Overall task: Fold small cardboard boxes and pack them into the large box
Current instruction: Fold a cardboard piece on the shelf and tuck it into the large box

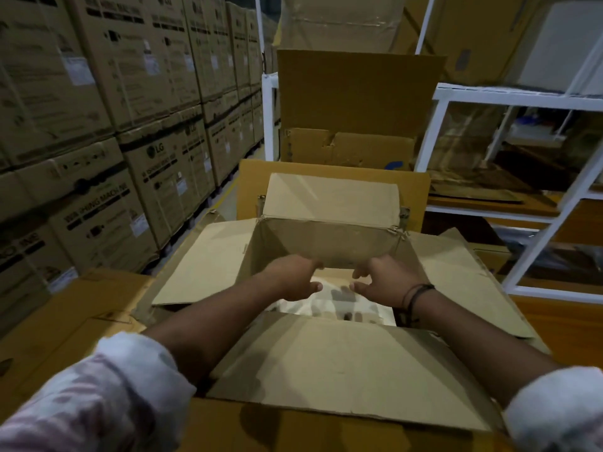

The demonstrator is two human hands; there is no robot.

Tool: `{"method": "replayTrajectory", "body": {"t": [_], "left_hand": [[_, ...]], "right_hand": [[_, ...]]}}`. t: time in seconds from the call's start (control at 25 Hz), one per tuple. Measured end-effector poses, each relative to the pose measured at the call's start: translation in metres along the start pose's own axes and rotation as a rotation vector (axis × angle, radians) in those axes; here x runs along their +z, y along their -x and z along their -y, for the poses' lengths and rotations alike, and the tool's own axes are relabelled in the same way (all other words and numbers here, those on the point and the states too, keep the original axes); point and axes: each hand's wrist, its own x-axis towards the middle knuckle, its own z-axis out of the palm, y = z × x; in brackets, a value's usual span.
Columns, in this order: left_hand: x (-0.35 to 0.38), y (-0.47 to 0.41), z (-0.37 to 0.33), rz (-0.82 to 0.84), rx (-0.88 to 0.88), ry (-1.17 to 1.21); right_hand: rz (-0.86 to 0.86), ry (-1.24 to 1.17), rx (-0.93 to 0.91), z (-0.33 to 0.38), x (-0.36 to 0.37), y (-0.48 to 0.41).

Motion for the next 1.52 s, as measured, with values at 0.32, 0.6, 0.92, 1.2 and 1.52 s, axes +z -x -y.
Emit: {"method": "replayTrajectory", "body": {"t": [0.32,0.6,0.92,1.2,1.52], "left_hand": [[0.042,-0.036,-0.005,0.204,-0.035,0.038],[0.047,-0.035,-0.001,0.126,-0.074,0.095],[0.023,-0.03,0.002,-0.201,-0.031,0.282],[0.023,-0.026,0.006,0.121,0.084,0.047],[0.037,-0.054,0.009,0.12,0.263,-0.559]], "right_hand": [[0.239,0.202,-0.181,-0.008,0.038,-0.029],[0.299,0.103,-0.24,-0.005,0.049,-0.04],[0.139,-0.181,-0.234,0.001,0.008,-0.031],[0.31,-0.179,-0.355,0.01,0.009,0.008],[0.334,-0.255,-0.195,0.003,0.022,0.015]]}}
